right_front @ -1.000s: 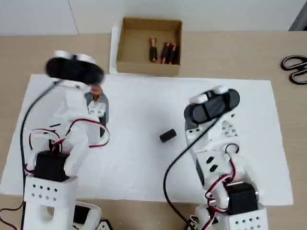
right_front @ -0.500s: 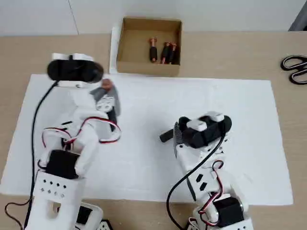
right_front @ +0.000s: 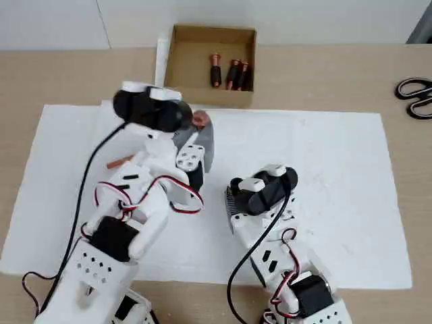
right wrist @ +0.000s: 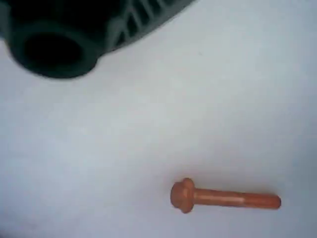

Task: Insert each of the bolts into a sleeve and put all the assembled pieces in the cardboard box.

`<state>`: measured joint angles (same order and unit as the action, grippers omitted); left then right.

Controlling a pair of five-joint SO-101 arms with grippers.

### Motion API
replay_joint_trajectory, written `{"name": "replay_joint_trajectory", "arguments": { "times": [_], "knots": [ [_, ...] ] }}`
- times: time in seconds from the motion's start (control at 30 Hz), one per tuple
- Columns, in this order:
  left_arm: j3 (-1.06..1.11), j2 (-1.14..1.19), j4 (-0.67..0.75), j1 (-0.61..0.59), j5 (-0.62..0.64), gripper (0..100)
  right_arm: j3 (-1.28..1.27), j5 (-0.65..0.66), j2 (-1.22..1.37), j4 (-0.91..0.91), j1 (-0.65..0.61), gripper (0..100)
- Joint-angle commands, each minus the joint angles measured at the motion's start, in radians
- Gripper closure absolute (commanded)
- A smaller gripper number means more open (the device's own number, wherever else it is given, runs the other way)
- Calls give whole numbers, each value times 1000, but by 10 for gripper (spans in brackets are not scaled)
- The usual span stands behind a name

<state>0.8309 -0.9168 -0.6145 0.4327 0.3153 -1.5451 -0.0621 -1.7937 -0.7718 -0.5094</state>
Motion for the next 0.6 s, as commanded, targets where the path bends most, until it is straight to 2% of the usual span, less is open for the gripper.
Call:
{"name": "replay_joint_trajectory", "arguments": {
  "times": [0.0, 0.2, 0.33, 0.57],
  "knots": [
    [30, -25, 87, 6, 75, 994, 3, -11, -19, 39, -1, 995],
    [73, -25, 149, 23, 115, 994, 3, -75, -18, 47, -2, 995],
    [73, -25, 147, 74, 115, 994, 3, -74, -18, 47, -4, 995],
    [73, -25, 146, 78, 160, 994, 3, -74, -19, 47, -4, 995]
  ]
}}
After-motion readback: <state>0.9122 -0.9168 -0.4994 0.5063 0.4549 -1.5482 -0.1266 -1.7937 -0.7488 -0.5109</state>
